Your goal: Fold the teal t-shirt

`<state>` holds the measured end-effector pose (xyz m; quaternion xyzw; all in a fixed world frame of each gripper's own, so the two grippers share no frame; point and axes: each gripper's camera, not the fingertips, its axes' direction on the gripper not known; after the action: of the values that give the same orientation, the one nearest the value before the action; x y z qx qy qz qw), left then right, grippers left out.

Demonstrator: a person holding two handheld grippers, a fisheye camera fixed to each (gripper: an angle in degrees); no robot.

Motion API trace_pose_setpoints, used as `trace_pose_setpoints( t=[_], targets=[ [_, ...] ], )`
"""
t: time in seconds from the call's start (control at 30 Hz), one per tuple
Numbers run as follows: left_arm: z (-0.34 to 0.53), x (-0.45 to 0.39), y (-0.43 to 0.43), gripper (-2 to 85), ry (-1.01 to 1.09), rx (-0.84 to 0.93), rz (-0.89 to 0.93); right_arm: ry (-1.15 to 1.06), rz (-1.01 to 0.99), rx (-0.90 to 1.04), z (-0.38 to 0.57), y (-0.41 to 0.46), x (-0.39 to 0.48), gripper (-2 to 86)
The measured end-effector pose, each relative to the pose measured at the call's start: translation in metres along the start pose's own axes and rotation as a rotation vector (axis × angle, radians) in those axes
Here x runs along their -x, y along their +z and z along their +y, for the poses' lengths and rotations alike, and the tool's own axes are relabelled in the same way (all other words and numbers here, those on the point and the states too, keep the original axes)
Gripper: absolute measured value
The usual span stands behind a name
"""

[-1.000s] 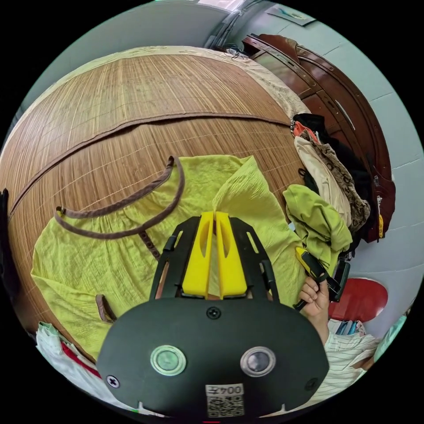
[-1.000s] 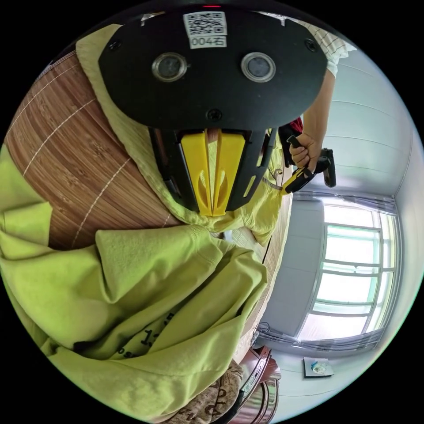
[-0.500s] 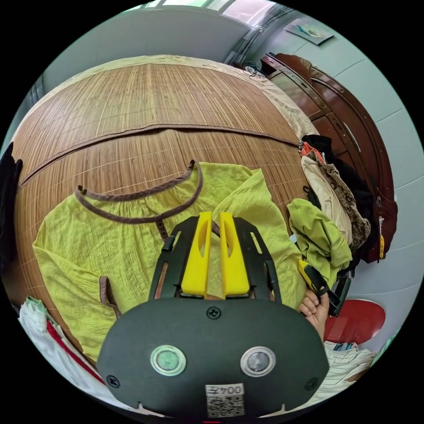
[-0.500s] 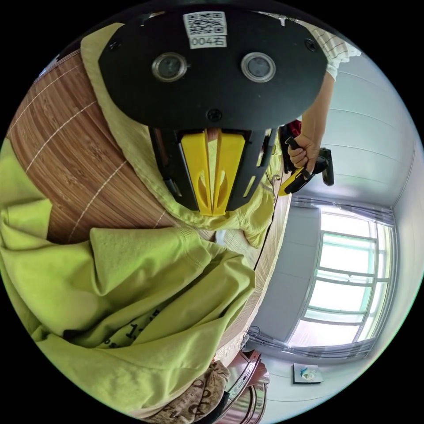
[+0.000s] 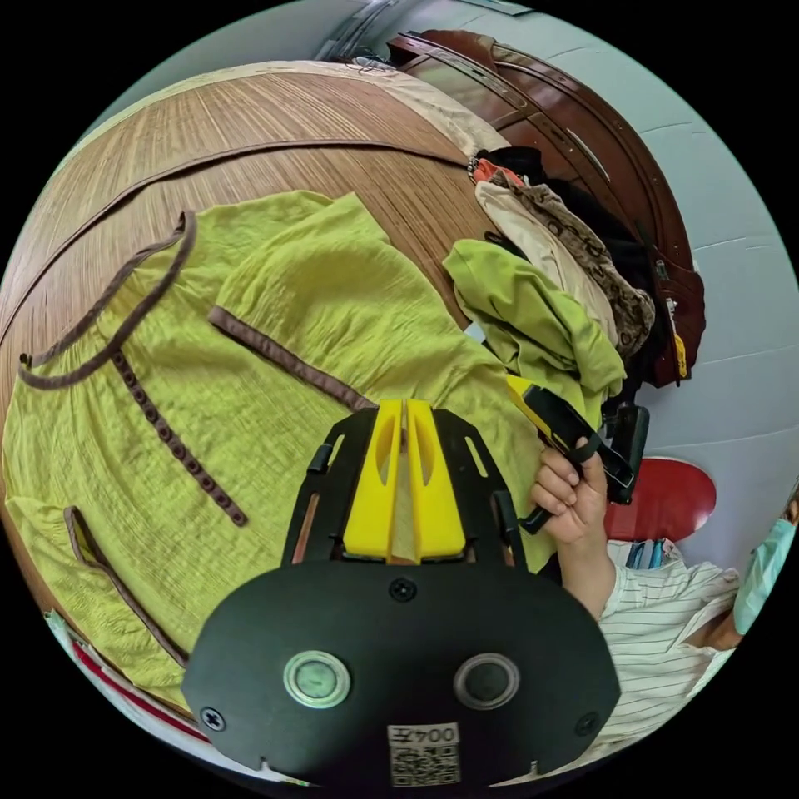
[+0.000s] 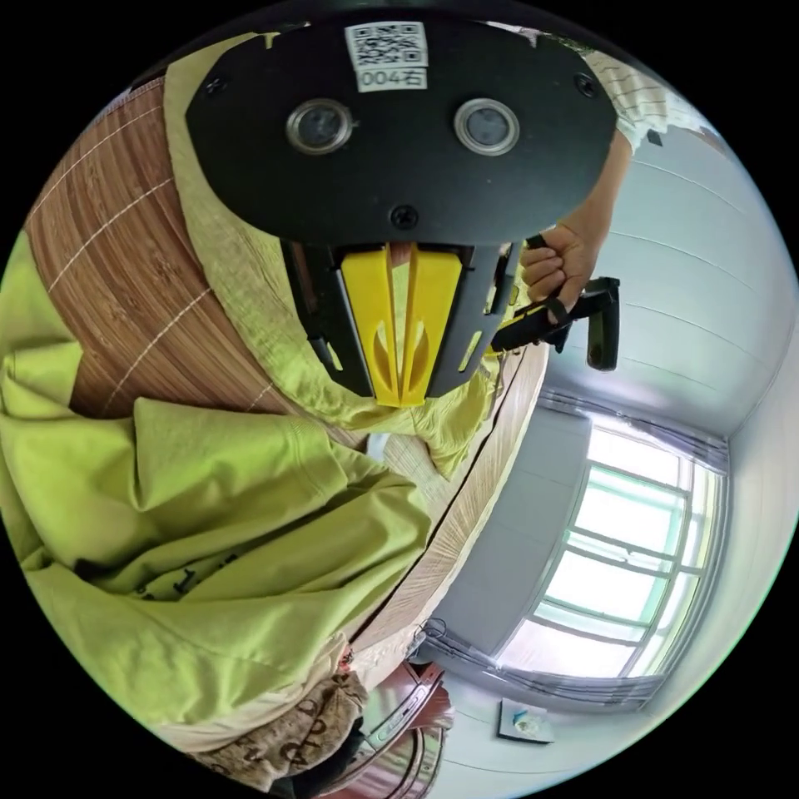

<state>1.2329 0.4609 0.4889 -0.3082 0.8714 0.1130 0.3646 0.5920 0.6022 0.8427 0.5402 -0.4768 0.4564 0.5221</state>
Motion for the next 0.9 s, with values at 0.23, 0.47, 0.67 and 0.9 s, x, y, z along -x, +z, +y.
trace_pose_setpoints(
  t=[0.23, 0.47, 0.67, 0.9],
  targets=[
    [0.027, -0.004, 0.029, 0.5, 0.006, 0.056, -0.042, -0.049, -0.057, 0.068, 0.019, 0.015, 0.010, -0.7],
    [0.042, 0.022, -0.034, 0.3, -0.047, -0.141, -0.173, -0.157, -0.139, 0.174, 0.040, 0.039, 0.031, -0.7],
    [0.035, 0.119, -0.098, 0.2, -0.306, -0.376, -0.313, -0.192, -0.113, 0.274, 0.061, 0.066, 0.041, -0.7],
    [-0.031, 0.136, -0.101, 0.2, -0.271, -0.357, -0.386, -0.178, -0.102, 0.293, 0.070, 0.077, 0.036, -0.7]
  ],
)
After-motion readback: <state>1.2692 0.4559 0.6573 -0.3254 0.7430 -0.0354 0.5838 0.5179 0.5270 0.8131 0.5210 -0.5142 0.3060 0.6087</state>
